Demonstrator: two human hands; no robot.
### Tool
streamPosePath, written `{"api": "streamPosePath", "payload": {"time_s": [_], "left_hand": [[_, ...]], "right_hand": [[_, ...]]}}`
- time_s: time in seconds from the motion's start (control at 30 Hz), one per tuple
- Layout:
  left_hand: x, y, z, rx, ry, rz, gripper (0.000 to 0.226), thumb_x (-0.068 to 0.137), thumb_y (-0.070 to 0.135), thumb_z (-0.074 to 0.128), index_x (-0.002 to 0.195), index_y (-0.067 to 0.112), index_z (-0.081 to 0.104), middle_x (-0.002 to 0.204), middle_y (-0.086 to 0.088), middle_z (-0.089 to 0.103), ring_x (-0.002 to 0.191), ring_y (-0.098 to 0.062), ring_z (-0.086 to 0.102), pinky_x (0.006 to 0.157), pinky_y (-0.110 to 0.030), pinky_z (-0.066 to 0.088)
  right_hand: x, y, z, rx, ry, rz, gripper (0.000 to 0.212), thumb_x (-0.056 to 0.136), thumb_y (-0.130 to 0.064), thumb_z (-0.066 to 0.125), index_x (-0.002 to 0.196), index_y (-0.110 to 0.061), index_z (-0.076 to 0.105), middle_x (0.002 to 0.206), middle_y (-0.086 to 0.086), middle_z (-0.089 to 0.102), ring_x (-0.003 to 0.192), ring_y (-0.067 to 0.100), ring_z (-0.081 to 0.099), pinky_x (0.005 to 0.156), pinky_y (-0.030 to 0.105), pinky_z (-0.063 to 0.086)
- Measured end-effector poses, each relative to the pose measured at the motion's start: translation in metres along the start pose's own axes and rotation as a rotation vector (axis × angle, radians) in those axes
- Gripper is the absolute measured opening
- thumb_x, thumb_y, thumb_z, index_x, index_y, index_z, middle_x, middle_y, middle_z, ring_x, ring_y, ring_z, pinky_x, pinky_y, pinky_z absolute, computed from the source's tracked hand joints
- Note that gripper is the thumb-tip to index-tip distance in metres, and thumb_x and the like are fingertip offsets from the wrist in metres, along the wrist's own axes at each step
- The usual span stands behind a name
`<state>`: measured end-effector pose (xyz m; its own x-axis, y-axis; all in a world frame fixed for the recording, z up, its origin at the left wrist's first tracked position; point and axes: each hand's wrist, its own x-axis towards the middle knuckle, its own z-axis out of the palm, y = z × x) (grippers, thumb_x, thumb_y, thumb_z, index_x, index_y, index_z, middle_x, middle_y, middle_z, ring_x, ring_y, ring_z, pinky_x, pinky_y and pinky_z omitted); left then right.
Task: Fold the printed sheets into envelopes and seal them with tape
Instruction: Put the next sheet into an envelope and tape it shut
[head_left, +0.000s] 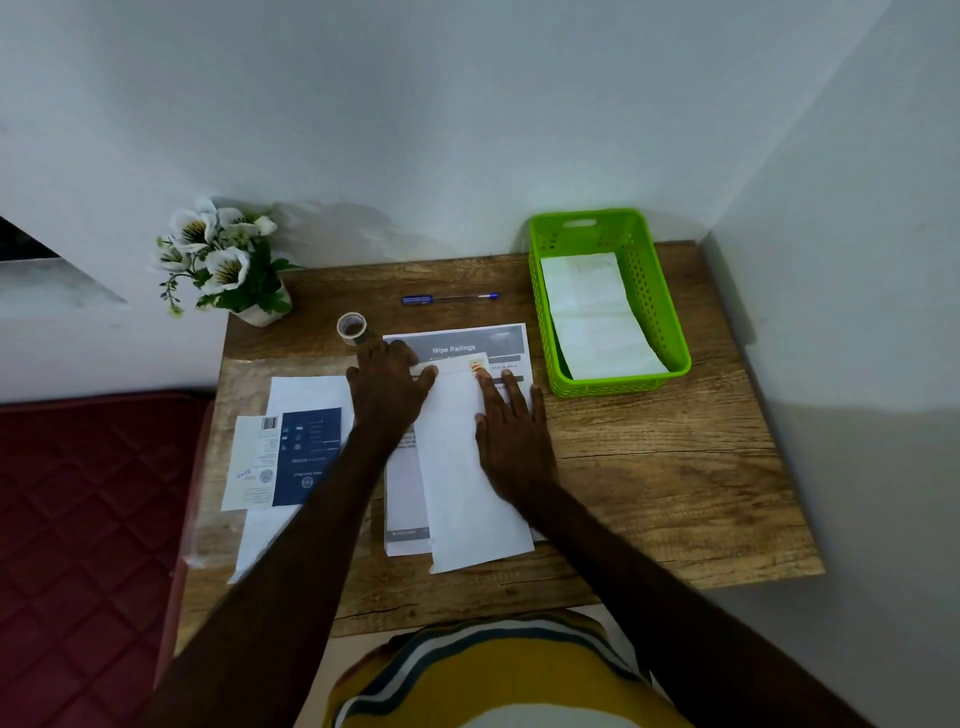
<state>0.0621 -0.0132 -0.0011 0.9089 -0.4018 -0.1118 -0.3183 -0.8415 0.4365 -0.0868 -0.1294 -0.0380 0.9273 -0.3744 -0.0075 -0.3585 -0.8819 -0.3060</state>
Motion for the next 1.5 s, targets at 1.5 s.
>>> {"api": "streamPosePath", "payload": {"time_s": [1.5], "left_hand": [[0.004, 0.005, -0.031, -0.877, -0.167, -0.085, 0.019, 0.094, 0.018, 0.071, 0.112, 0.011, 0.071, 0.104, -0.004, 0.078, 0.090, -0.018, 0.076, 0.073, -0.026, 0.062]], "right_hand": [[-0.019, -0.007, -0.048, 0.631, 0.177, 0.238, 0.081, 0.094, -0.034, 0.071, 0.160, -0.018, 0.027, 0.163, 0.001, 0.034, 0.148, 0.016, 0.035, 0.120, 0.035, 0.031]]}}
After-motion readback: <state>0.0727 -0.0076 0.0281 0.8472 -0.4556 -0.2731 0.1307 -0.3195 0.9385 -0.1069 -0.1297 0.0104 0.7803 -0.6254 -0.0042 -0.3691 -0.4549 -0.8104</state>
